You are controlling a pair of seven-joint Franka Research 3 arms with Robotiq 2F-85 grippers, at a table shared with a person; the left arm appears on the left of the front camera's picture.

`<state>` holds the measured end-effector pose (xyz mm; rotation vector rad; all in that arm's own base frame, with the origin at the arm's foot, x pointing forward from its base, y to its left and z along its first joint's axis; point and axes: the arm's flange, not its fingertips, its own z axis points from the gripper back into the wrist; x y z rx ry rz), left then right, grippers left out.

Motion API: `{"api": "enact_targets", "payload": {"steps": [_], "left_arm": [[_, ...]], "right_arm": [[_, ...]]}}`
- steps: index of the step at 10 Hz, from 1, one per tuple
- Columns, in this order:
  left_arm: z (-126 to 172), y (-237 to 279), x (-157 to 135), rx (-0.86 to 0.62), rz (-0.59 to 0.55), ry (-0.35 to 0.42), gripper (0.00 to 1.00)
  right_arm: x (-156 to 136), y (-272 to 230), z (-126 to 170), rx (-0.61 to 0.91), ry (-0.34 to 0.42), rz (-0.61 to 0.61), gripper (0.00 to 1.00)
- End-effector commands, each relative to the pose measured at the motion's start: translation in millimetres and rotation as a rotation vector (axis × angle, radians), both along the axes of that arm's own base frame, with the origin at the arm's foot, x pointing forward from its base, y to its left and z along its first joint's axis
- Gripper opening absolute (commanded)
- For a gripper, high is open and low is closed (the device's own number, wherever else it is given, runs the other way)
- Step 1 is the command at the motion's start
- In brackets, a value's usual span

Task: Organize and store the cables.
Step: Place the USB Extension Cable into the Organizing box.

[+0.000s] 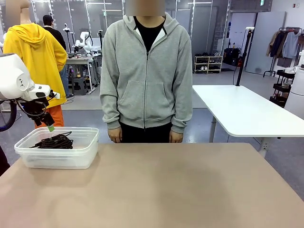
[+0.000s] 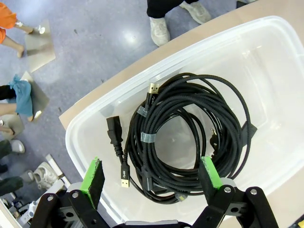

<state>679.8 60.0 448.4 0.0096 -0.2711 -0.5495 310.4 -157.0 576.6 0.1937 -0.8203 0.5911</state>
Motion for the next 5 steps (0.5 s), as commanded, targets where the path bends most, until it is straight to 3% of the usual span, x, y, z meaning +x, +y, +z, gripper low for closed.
{"api": "enact_targets", "payload": {"steps": [1,5], "left_arm": [[-1.1,1.2,-0.1,0.002,0.001,0.002,1.0],[-1.1,1.2,-0.1,0.002,0.001,0.002,1.0]], "right_arm": [[-0.4,-0.3,0.1,-0.002,0.005,0.004,1.0],[-0.4,-0.3,0.1,-0.002,0.005,0.004,1.0]]}}
